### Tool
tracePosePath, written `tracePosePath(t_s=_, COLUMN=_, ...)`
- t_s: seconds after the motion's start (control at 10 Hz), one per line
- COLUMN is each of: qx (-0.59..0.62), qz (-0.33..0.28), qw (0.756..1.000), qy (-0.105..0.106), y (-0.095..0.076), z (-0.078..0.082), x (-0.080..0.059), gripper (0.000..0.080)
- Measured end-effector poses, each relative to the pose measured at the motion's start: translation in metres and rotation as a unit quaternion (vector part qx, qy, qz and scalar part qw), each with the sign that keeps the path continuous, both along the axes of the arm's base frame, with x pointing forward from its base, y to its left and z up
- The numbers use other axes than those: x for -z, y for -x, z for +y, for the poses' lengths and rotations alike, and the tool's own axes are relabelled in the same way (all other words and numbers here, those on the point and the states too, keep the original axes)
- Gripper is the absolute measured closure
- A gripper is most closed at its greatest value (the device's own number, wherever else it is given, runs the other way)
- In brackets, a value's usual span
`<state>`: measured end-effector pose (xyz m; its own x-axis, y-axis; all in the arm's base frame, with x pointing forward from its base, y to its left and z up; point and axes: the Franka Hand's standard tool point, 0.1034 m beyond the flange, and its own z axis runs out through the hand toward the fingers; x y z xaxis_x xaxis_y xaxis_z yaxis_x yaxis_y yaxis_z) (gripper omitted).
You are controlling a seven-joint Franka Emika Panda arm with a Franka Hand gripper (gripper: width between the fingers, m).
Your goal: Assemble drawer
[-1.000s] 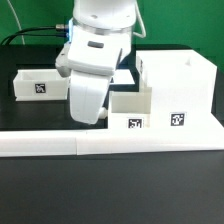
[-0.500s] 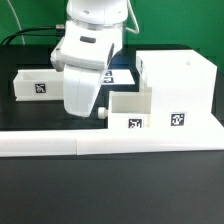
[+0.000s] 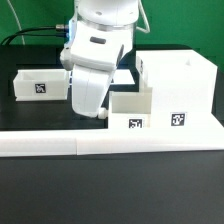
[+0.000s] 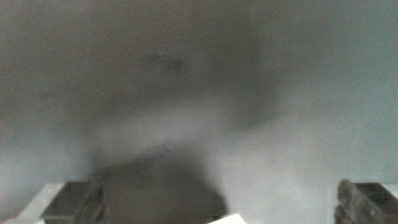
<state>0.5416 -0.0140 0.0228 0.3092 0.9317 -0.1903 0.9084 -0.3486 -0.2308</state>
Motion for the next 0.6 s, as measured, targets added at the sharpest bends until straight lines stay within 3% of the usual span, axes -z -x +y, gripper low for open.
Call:
tracePosePath(t_s=0.3, qx=0.009, qz=0.007, qw=1.0, qy=0.007, y=0.0, z=-0.002, x=0.0, gripper=0.015)
tracePosePath(t_s=0.6, qx=-0.08, qz=0.015, qw=0.996, qy=-0.027, y=0.001, z=-0.04, x=0.002, gripper=0.015)
